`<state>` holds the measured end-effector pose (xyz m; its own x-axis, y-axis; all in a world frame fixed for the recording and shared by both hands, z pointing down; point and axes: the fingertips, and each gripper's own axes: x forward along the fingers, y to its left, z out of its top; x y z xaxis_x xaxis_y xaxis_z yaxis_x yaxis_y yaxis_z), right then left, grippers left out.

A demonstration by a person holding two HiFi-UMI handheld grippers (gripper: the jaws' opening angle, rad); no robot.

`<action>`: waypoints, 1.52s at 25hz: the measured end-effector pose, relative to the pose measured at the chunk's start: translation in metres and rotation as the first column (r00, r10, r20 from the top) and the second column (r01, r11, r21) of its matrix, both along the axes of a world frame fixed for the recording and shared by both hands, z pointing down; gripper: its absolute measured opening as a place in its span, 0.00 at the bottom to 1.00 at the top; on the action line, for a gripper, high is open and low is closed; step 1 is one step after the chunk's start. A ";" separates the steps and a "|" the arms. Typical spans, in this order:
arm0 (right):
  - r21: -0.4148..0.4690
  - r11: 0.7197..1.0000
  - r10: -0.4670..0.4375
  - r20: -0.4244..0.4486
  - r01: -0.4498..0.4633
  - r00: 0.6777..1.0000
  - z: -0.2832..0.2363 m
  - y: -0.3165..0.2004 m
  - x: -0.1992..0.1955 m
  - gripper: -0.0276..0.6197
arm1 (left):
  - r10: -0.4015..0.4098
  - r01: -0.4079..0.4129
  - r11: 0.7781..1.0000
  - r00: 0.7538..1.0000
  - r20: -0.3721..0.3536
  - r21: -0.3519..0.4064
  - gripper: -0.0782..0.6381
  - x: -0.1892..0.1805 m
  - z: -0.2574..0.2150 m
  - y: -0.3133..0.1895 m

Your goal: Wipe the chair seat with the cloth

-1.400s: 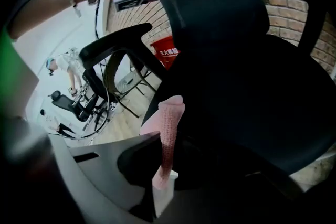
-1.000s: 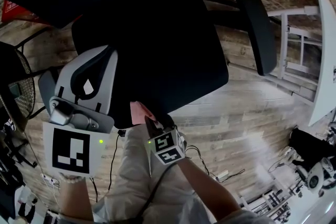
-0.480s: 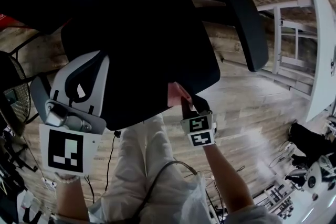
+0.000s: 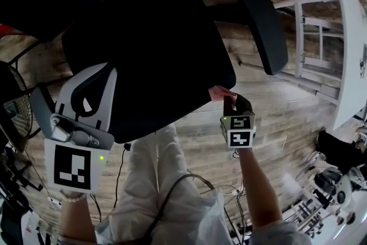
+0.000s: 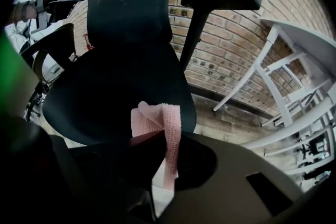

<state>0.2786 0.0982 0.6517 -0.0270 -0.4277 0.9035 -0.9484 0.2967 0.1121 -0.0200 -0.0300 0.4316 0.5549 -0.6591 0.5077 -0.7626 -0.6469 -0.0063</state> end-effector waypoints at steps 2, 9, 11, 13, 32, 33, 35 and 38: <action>0.005 1.000 -0.002 0.009 0.002 1.000 -0.003 0.001 -0.003 0.12 | 0.002 -0.002 1.000 1.000 -0.002 0.010 0.13 0.003 -0.005 0.002; 0.057 0.998 0.017 0.093 -0.022 0.996 -0.064 -0.009 -0.035 0.12 | 0.063 -0.064 0.997 0.998 0.017 0.042 0.13 0.005 -0.056 0.008; 0.089 0.996 0.001 0.123 -0.012 0.992 -0.097 -0.016 -0.050 0.12 | 0.077 -0.079 0.995 0.997 0.023 0.063 0.13 0.002 -0.083 0.009; 0.135 0.991 -0.008 0.159 -0.014 0.987 -0.133 -0.027 -0.067 0.12 | 0.103 -0.106 0.990 0.994 0.034 0.094 0.13 -0.002 -0.111 0.009; 0.548 0.836 -0.196 0.246 0.031 0.949 -0.463 -0.092 -0.150 0.12 | -0.044 0.041 0.957 0.999 0.004 0.285 0.13 -0.051 -0.350 0.027; 0.565 0.825 -0.202 0.247 0.029 0.948 -0.476 -0.092 -0.151 0.12 | -0.038 0.033 0.954 0.999 0.013 0.297 0.13 -0.051 -0.358 0.029; 0.590 0.807 -0.217 0.248 0.030 0.944 -0.498 -0.091 -0.154 0.12 | -0.016 -0.001 0.944 0.999 0.050 0.331 0.13 -0.051 -0.374 0.033; 0.632 0.774 -0.246 0.250 0.035 0.937 -0.528 -0.089 -0.161 0.12 | -0.010 -0.009 0.932 0.999 0.051 0.363 0.13 -0.050 -0.395 0.037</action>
